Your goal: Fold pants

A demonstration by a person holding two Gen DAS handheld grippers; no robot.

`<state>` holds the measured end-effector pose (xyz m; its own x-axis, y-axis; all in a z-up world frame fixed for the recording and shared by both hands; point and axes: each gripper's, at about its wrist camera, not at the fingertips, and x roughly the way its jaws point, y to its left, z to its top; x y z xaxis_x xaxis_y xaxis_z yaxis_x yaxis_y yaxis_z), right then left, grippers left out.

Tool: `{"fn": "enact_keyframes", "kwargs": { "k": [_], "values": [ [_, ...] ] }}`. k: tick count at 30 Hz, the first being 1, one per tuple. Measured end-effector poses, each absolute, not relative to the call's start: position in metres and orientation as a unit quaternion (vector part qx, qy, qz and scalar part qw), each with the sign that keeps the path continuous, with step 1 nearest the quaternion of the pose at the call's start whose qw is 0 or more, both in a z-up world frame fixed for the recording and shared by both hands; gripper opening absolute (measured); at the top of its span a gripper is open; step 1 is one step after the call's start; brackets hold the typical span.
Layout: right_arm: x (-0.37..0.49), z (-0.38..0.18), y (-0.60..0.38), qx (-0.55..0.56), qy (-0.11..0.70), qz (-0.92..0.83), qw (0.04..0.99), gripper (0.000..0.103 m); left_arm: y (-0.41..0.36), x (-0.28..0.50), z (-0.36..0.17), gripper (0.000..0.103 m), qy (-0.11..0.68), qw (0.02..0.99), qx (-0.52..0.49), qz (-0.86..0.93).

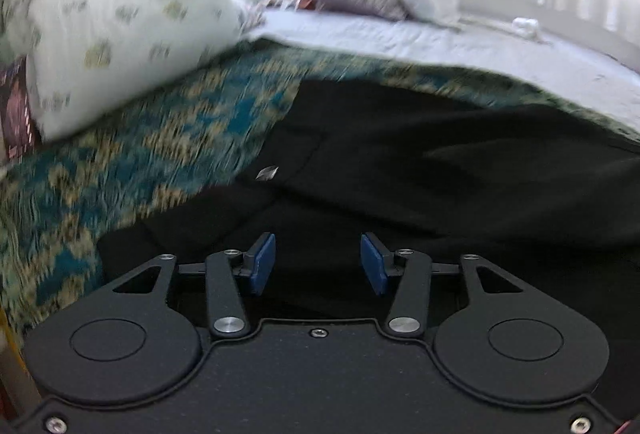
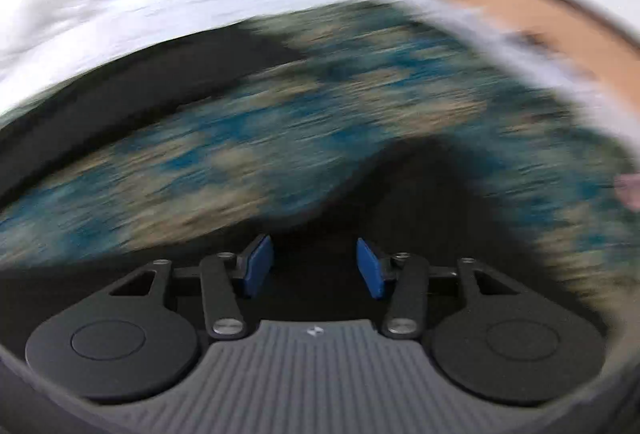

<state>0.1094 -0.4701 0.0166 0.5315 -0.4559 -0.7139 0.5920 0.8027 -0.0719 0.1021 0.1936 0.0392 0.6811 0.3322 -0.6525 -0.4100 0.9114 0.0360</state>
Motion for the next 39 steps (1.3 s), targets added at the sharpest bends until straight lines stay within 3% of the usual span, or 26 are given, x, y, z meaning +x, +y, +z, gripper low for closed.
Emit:
{"fn": "enact_keyframes", "kwargs": {
  "k": [3, 9, 14, 18, 26, 32, 39],
  "values": [
    [0.100, 0.029, -0.477, 0.091, 0.352, -0.329, 0.871, 0.064, 0.204, 0.106, 0.037, 0.047, 0.349, 0.911, -0.070, 0.210],
    [0.111, 0.052, -0.450, 0.105, 0.345, -0.240, 0.901, 0.069, 0.207, 0.127, 0.061, 0.073, 0.326, 0.920, -0.078, 0.201],
    [0.144, 0.075, -0.423, 0.144, 0.352, -0.159, 0.911, 0.082, 0.206, 0.168, 0.085, 0.087, 0.329, 0.921, -0.109, 0.177],
    [0.182, 0.087, -0.401, 0.169, 0.357, -0.124, 0.910, 0.089, 0.204, 0.207, 0.093, 0.088, 0.343, 0.914, -0.122, 0.178],
    [0.275, 0.091, -0.372, 0.215, 0.366, -0.093, 0.901, 0.091, 0.200, 0.284, 0.081, 0.092, 0.392, 0.889, -0.149, 0.182],
    [0.351, 0.071, -0.350, 0.287, 0.387, -0.071, 0.874, 0.092, 0.216, 0.322, 0.061, 0.092, 0.415, 0.865, -0.200, 0.197],
    [0.426, 0.038, -0.312, 0.263, 0.408, -0.129, 0.865, 0.092, 0.234, 0.355, 0.047, 0.094, 0.414, 0.849, -0.235, 0.229]
  ]
}}
